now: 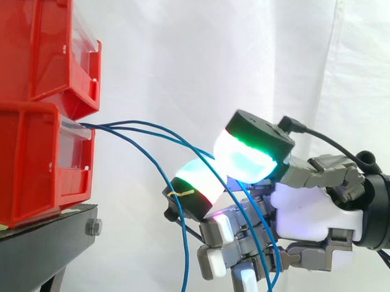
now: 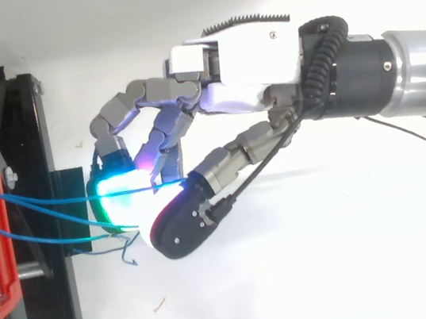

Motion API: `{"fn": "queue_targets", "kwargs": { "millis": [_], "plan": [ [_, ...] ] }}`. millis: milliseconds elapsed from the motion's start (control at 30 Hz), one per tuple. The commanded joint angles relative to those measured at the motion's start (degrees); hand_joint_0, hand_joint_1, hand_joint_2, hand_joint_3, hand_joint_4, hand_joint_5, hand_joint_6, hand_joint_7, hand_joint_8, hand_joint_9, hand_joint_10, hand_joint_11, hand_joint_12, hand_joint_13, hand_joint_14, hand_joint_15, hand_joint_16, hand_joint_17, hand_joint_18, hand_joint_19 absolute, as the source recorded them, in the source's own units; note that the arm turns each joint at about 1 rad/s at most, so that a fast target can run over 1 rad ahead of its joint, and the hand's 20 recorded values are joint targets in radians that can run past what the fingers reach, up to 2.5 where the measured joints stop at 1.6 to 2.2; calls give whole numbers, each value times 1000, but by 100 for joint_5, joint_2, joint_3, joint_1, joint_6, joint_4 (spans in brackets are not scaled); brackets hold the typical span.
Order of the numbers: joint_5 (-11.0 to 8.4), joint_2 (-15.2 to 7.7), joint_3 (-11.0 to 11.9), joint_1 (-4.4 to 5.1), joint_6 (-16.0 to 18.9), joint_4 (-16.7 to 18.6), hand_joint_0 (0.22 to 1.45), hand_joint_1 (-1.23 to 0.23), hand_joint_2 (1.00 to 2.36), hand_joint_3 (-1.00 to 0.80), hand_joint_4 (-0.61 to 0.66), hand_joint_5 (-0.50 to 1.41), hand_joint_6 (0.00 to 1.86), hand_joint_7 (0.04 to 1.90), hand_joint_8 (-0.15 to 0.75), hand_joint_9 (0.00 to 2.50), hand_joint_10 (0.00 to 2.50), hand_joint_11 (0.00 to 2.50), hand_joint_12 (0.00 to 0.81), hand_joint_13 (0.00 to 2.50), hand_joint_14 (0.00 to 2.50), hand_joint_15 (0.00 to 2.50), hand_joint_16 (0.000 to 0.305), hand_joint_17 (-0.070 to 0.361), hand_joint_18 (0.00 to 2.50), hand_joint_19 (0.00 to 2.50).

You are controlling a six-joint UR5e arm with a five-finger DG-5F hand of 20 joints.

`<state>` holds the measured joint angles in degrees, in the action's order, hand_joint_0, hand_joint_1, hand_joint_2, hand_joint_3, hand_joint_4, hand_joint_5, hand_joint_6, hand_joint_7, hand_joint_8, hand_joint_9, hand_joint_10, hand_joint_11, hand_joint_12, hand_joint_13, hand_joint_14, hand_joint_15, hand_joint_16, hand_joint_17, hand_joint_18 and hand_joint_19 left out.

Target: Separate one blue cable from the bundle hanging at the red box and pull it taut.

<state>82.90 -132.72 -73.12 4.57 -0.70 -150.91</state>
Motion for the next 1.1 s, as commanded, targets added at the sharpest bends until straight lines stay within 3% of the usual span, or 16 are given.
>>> {"fn": "queue_targets", "kwargs": {
  "millis": [0, 200, 267, 367, 467, 633, 700, 767, 867, 967, 1067],
  "plan": [
    [-2, 0, 0, 0, 0, 0, 620, -648, 1000, -500, 141, -155, 840, 1196, 360, 973, 19, 853, 331, 894, 20, 728, 39, 87, 1042, 618],
    [-2, 0, 0, 0, 0, -9, 698, -871, 1016, -283, 44, -173, 871, 1273, 368, 941, 19, 837, 337, 880, 18, 720, 39, 88, 1053, 610],
    [-2, 0, 0, 0, 0, -9, 744, -921, 1019, -238, 93, -195, 893, 1280, 369, 919, 19, 859, 345, 897, 20, 734, 40, 89, 1051, 615],
    [-2, 0, 0, 0, 0, -17, 814, -935, 1015, -312, 147, -201, 903, 1183, 365, 912, 19, 894, 363, 941, 19, 776, 40, 90, 1031, 646],
    [7, 0, 0, 0, 0, -9, 839, -947, 1000, -500, 161, -195, 903, 1155, 363, 922, 19, 906, 365, 963, 22, 777, 41, 92, 1046, 623],
    [33, 0, 0, -62, 0, -44, 706, -988, 1000, -500, 154, -149, 899, 1195, 370, 1002, 20, 913, 370, 1006, 22, 779, 42, 94, 1089, 591],
    [51, 0, -26, -70, 0, -61, 637, -971, 1000, -500, 154, -126, 882, 1200, 377, 1030, 22, 902, 371, 1018, 23, 796, 42, 94, 1091, 609],
    [77, 0, -53, -123, 26, -97, 549, -908, 1000, -500, 129, -103, 860, 1090, 373, 1053, 18, 853, 378, 1046, 23, 786, 44, 99, 1115, 603],
    [94, 0, -53, -149, 0, -158, 507, -820, 1000, -500, 104, -85, 822, 1049, 373, 1071, 19, 789, 382, 1064, 21, 785, 46, 104, 1137, 601],
    [165, 0, -53, -167, 9, -193, 519, -610, 1000, -500, 77, -58, 752, 1115, 356, 1089, 19, 733, 373, 1067, 20, 760, 46, 102, 1129, 614],
    [270, 27, -53, -193, 0, -193, 574, -508, 1000, -500, 90, -49, 716, 1198, 343, 1103, 18, 738, 355, 1053, 22, 755, 43, 98, 1105, 641]
  ]
}}
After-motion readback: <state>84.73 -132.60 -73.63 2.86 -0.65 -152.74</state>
